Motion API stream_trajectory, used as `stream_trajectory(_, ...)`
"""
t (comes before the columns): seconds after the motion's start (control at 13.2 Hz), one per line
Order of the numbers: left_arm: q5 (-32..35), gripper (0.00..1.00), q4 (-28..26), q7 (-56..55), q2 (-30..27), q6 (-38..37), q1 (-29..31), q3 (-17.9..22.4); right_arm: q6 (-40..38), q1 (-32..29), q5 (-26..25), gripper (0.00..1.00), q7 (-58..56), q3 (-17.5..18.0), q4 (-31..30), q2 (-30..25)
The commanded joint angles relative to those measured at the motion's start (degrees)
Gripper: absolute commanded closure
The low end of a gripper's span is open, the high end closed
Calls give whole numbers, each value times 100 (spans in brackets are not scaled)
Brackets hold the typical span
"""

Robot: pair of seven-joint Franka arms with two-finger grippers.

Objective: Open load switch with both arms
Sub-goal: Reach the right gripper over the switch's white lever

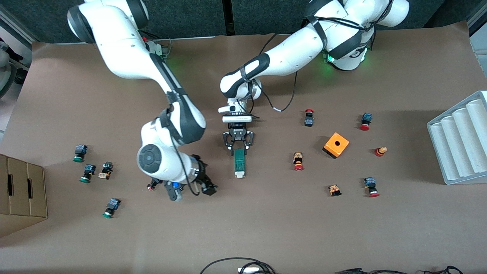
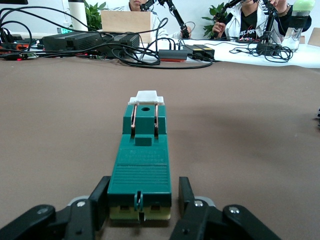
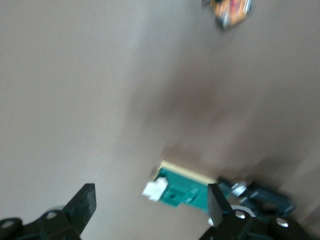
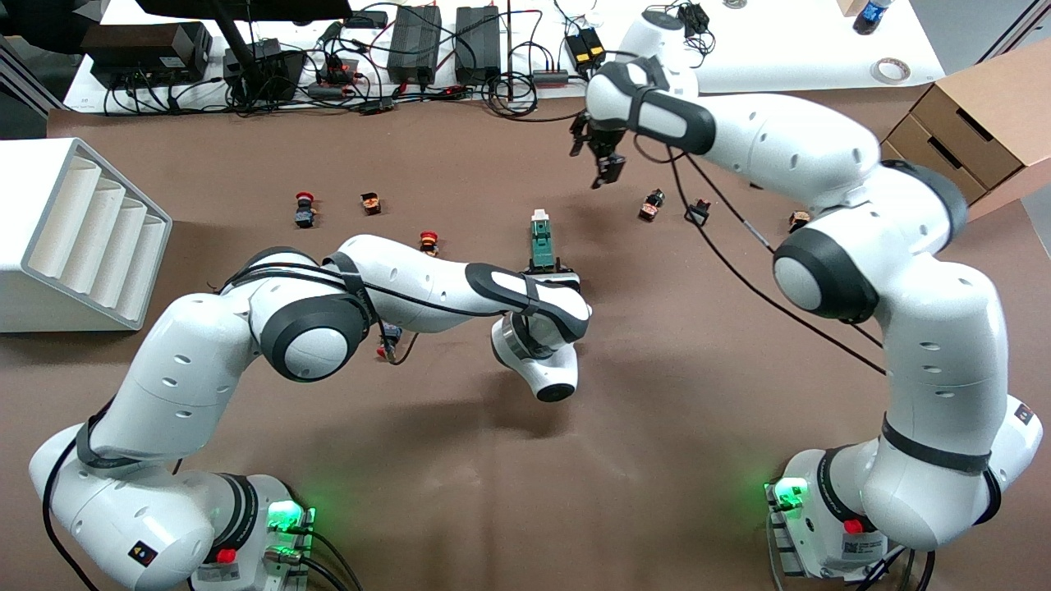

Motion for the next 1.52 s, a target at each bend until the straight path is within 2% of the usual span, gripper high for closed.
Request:
stream_trajectory(0.0,85,39,118,-24,85,-102,-86,38,534,257,560,0,854,-93,417,553)
stream_trajectory(0.3,85,39,118,-15,85,-110,-86,38,1089,442,1087,0,1497,-93,434,896)
stream_trajectory(0.61,85,39,118,-24,85,-110,-86,38,1099,477,1291,3,1700,-84,452,1046)
stream_trajectory(0.98,85,39,118,-24,85,-110,-86,38,581,662,1265,13,1868,-277,452,1038)
stream_trajectory(1.44,94,39,118,-24,85,-119,-86,38,440,828,1238,13,2026,-339,452,1046)
